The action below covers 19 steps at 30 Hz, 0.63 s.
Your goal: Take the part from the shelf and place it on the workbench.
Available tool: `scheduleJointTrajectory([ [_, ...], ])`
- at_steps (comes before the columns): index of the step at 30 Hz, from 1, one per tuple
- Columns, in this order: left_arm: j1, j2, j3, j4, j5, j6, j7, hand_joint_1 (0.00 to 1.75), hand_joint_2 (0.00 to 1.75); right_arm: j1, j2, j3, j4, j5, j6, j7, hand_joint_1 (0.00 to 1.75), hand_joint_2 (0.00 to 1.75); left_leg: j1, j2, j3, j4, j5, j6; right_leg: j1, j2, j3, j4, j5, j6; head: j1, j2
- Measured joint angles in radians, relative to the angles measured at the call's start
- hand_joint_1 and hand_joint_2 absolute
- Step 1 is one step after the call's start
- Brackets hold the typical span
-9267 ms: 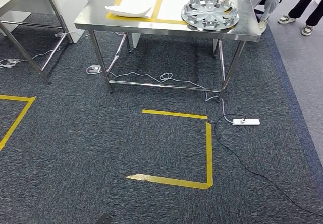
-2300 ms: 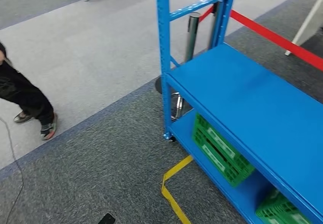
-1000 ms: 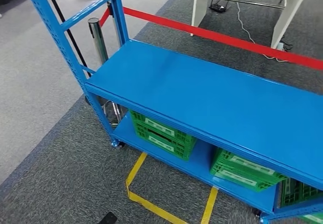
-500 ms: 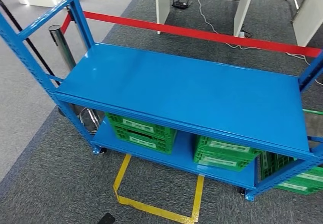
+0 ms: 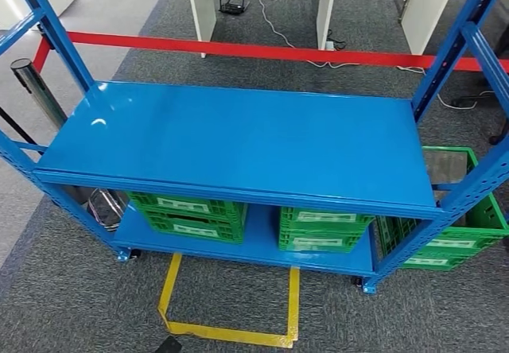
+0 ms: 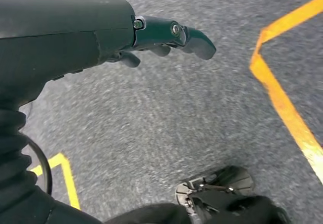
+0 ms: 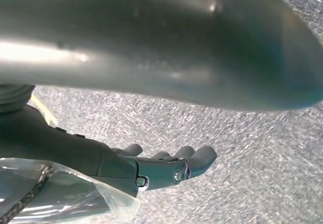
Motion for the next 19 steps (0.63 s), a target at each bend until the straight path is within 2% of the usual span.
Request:
scheduleJointTrajectory([
  [2,-0.002,-0.002,0.0,0.0,0.0,0.0,0.001,0.0,0.0,0.002,0.0,0.0,0.0,0.001,-0.002,0.0,0.0,0.0,0.0,0.003,0.001,-0.013,0.002,0.001,-0.002,0.004,-0.007,-0.002,0.004,0.013,0.0,0.0],
  [4,-0.001,-0.005,0.0,0.0,-0.001,0.0,0.001,0.0,0.0,0.003,0.0,0.0,0.0,0.003,-0.003,0.0,0.0,0.0,0.004,0.011,0.004,-0.028,0.014,0.006,-0.001,-0.023,-0.022,0.019,-0.014,0.023,0.003,0.0],
  [6,0.001,-0.005,0.0,0.0,0.0,0.0,0.001,0.0,0.0,-0.001,0.001,0.001,0.0,0.006,-0.005,0.0,0.0,0.0,0.006,0.024,0.004,-0.037,0.021,0.011,0.0,-0.066,-0.069,0.117,-0.073,0.028,0.008,0.0],
  [7,0.003,-0.005,0.0,0.0,0.0,0.0,0.001,0.0,0.0,-0.003,0.001,0.001,0.0,0.008,-0.006,0.001,0.0,0.0,0.005,0.03,0.001,-0.037,0.022,0.012,-0.001,-0.077,-0.099,0.185,-0.107,0.032,0.01,0.0],
  [8,0.005,-0.005,0.0,0.0,0.0,0.0,0.001,0.0,0.0,-0.004,0.0,0.001,0.0,0.01,-0.007,0.002,0.0,0.0,0.004,0.037,0.0,-0.036,0.022,0.012,-0.002,-0.082,-0.122,0.242,-0.129,0.035,0.011,0.0],
  [9,0.007,-0.005,0.0,0.0,-0.001,0.0,0.002,0.0,0.0,-0.003,0.0,0.001,0.0,0.012,-0.008,0.004,0.0,0.0,0.004,0.043,-0.001,-0.035,0.022,0.012,-0.002,-0.084,-0.131,0.269,-0.134,0.039,0.011,0.0],
  [10,0.008,-0.006,0.0,0.0,-0.001,-0.001,0.002,0.0,0.0,-0.001,0.0,0.001,0.0,0.014,-0.009,0.005,0.0,0.0,0.005,0.047,-0.001,-0.034,0.021,0.011,-0.004,-0.085,-0.119,0.256,-0.119,0.041,0.011,0.0],
  [12,0.008,-0.007,0.0,0.0,-0.001,-0.001,0.002,0.0,0.0,0.0,0.0,0.001,0.0,0.015,-0.01,0.006,0.0,0.0,0.005,0.052,-0.001,-0.026,0.017,0.004,-0.008,-0.093,-0.045,0.131,-0.063,0.045,0.011,0.0],
  [13,0.007,-0.007,0.0,0.0,-0.001,-0.001,0.002,0.0,0.0,-0.002,0.0,0.001,0.0,0.015,-0.01,0.006,0.0,0.0,0.004,0.053,-0.002,-0.019,0.013,-0.002,-0.009,-0.097,-0.006,0.065,-0.045,0.043,0.011,0.0],
  [14,0.006,-0.006,0.0,0.0,-0.001,-0.001,0.002,0.0,0.0,-0.003,0.0,0.001,0.0,0.015,-0.011,0.006,0.0,0.0,0.001,0.054,-0.004,-0.013,0.01,-0.008,-0.009,-0.099,0.021,0.019,-0.036,0.039,0.011,0.0],
  [15,0.006,-0.006,0.0,0.0,-0.001,-0.001,0.002,0.0,0.0,-0.004,0.0,0.001,0.0,0.015,-0.011,0.006,0.0,0.0,-0.002,0.055,-0.006,-0.008,0.006,-0.01,-0.01,-0.101,0.033,-0.002,-0.037,0.035,0.01,0.0],
  [17,0.005,-0.004,0.0,0.0,-0.001,-0.001,0.002,0.0,0.0,-0.003,0.001,0.001,0.0,0.015,-0.011,0.006,0.0,0.0,-0.005,0.054,-0.008,-0.005,0.006,0.005,-0.01,-0.099,0.036,-0.005,-0.036,0.028,0.007,0.0],
  [19,0.005,-0.003,0.0,0.0,-0.001,-0.001,0.002,0.0,0.0,-0.001,0.001,0.001,0.0,0.015,-0.011,0.006,0.0,0.0,-0.006,0.054,-0.008,-0.006,0.009,0.02,-0.009,-0.098,0.036,-0.005,-0.035,0.028,0.006,0.0],
])
